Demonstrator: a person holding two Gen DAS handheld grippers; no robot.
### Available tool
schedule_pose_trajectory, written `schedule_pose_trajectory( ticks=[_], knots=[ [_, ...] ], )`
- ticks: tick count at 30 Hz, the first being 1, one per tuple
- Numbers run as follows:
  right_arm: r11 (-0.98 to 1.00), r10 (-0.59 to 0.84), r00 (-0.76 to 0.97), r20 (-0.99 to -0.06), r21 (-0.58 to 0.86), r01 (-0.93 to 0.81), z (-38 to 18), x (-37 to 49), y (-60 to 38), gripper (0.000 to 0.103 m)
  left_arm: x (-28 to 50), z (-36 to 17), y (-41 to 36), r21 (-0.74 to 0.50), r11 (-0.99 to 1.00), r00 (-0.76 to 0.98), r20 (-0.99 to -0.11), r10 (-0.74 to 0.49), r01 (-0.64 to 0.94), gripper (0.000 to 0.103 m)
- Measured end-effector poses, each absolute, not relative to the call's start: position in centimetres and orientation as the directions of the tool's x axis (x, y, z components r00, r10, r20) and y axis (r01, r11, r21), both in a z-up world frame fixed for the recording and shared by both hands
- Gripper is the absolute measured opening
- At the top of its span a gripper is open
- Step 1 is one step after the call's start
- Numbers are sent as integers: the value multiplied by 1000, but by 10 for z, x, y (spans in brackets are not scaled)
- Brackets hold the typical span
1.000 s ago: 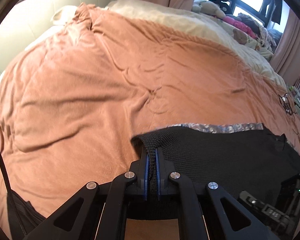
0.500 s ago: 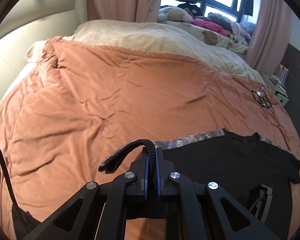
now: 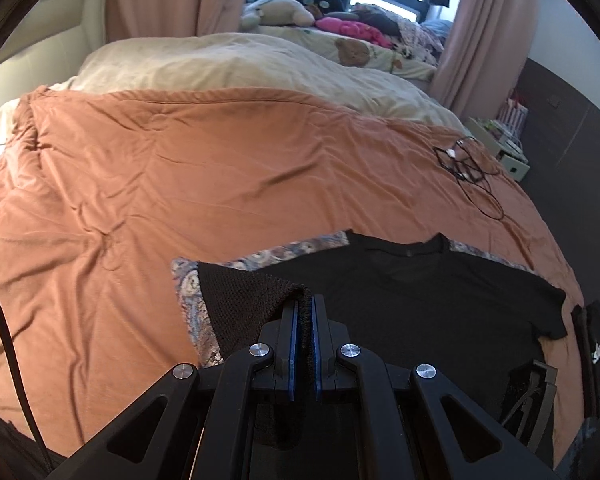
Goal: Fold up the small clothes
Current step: 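Lift the side edge with both grippers and fold it toward the shirt center, then open both grippers to release the folded side onto the shirt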
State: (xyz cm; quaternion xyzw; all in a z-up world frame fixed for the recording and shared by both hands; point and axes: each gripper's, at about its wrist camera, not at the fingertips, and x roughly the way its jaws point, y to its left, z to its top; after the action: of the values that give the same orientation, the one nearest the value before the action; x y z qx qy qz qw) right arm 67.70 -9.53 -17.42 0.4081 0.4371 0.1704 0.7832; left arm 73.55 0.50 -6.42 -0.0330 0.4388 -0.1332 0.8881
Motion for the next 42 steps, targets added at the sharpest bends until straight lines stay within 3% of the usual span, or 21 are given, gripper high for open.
schedule_pose_trajectory(
  ticks=[10, 14, 20, 28, 33, 35, 38, 40, 42],
  knots=[
    [633, 544, 587, -600, 752, 181, -169, 668, -126, 58, 723, -100, -65, -245, 893, 424, -812, -402, 377, 7],
    [651, 519, 589, -619, 733, 197, -165, 664, -128, 58, 715, -95, -71, -196, 890, 432, -818, -380, 411, 24],
    [677, 543, 562, -624, 721, 147, -158, 658, -113, 58, 730, -109, -36, -178, 939, 456, -837, -302, 295, 26],
    [593, 629, 537, -562, 794, 136, -180, 677, -104, 57, 749, -172, -18, -209, 958, 374, -887, -271, 197, 26],
    [592, 631, 534, -563, 794, 138, -187, 678, -110, 37, 760, -209, -26, -234, 961, 313, -910, -270, 150, 26],
    [569, 642, 534, -551, 808, 150, -193, 678, -113, 23, 763, -217, -33, -190, 970, 312, -922, -229, 151, 25],
    [530, 654, 533, -537, 828, 183, -205, 679, -119, 7, 767, -218, -39, -233, 961, 331, -904, -271, 150, 25],
    [519, 656, 536, -531, 833, 191, -206, 674, -123, 7, 770, -215, -46, -271, 950, 336, -890, -309, 156, 23],
    [508, 654, 538, -532, 836, 208, -206, 670, -129, 7, 772, -208, -55, -260, 950, 361, -880, -307, 173, 7]
  ],
)
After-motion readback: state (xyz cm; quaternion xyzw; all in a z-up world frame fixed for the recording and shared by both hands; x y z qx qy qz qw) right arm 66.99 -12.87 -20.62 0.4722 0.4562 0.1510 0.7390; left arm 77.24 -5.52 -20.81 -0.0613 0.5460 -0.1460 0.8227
